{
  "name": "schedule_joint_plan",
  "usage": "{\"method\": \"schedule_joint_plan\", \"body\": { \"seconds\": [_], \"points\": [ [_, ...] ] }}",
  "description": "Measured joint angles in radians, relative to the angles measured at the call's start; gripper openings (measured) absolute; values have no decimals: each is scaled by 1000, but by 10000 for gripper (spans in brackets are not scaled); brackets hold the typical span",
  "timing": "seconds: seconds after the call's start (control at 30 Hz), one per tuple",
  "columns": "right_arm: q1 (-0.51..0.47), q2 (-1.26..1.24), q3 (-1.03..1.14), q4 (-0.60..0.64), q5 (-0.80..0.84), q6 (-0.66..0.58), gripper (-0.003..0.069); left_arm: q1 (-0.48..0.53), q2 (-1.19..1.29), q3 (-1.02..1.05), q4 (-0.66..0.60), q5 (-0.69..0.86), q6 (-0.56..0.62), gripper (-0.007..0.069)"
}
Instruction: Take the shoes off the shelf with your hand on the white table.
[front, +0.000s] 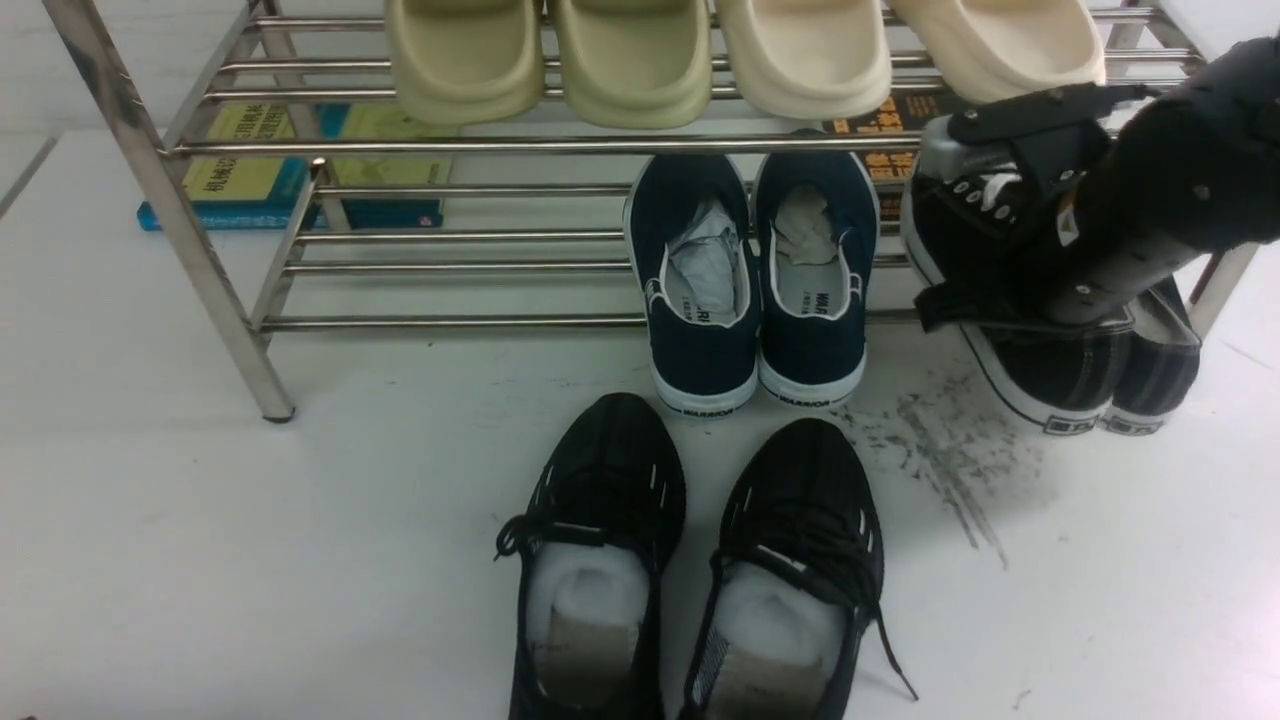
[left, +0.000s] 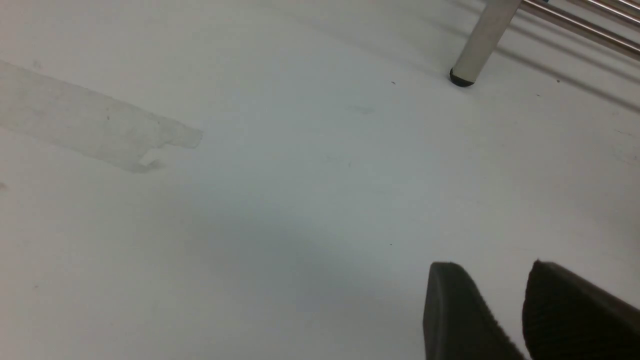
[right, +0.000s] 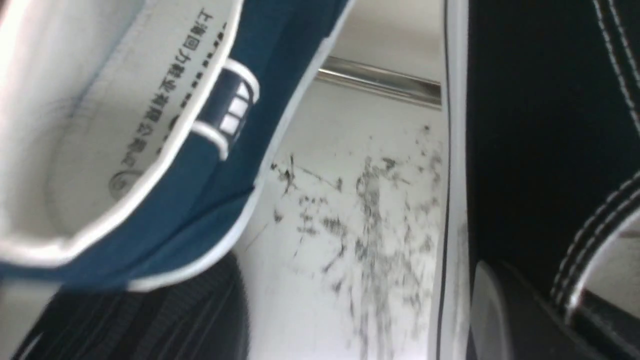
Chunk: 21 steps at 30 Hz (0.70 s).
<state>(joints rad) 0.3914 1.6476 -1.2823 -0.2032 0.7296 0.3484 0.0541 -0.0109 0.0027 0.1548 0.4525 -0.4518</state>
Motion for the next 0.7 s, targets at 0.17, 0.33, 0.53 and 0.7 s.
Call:
{"method": "schedule_joint_plan", "body": {
  "seconds": [0.17,0.33,0.53,0.7],
  "points": [
    [0,-83,0,70,68,-56,1,0,0,0,0,0,0,239],
    [0,-134,0,114,102,-78,1,0,0,0,0,0,0,239],
    [0,-190,0,157,153,-78,1,0,0,0,0,0,0,239],
    [0,-241,0,228,194,-93,1,0,0,0,0,0,0,239]
  ]
}}
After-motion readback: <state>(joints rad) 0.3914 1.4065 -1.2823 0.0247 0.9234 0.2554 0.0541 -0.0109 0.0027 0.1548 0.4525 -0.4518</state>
